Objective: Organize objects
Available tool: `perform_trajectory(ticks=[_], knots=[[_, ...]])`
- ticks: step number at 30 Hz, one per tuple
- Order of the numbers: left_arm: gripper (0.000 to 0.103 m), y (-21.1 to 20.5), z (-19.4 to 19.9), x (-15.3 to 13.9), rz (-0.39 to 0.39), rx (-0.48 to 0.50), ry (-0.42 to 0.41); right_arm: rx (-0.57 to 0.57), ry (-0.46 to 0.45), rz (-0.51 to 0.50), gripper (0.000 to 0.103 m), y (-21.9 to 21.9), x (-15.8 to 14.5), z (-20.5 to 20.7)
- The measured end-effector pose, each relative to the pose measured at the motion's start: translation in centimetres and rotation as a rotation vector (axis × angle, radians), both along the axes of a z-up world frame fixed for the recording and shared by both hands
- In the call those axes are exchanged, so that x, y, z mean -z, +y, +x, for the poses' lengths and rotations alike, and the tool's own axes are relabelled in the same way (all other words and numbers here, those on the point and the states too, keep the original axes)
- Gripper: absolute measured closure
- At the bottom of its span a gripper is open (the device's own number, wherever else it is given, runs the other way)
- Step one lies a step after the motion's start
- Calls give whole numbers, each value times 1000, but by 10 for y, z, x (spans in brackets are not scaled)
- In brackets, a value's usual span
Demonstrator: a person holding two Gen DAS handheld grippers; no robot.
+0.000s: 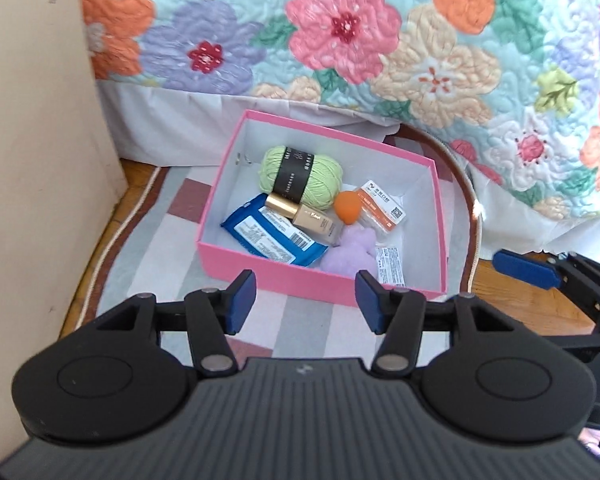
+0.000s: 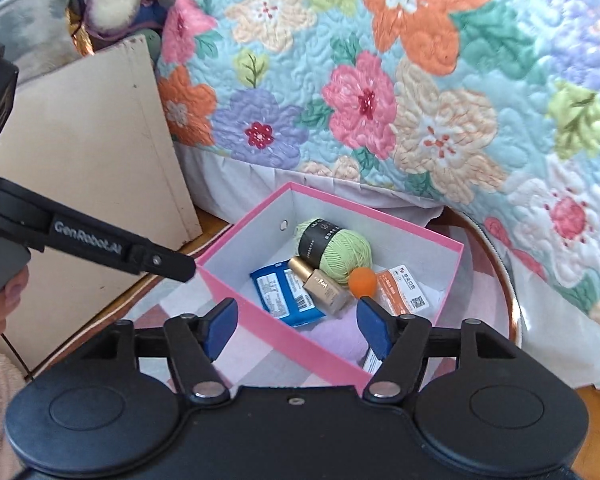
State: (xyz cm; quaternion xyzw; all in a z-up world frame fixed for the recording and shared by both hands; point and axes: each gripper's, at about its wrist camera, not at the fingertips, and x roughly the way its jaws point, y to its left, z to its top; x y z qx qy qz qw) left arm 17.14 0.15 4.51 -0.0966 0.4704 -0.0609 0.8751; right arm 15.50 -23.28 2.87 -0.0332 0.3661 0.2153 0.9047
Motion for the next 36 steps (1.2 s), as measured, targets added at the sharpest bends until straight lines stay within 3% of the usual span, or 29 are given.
perform_trajectory(ticks=[7,20,29,32,36], knots=[[46,-1,-42,-13,31,-6,5,18,2,13,30,-11,-13,-45],[45,-36,-108,-6,78,36,33,44,-29,-1,25,-26,-21,-112],[40,-57,-134,-6,105,38,37,64,-18,-10,7,-26,-14,-131],[34,-60,-138,-3,112,31,40,69,-4,-21,4,-26,-10,-135],[17,-61,-141,0,118,20,32,93,2,-38,4,-28,-5,-138]])
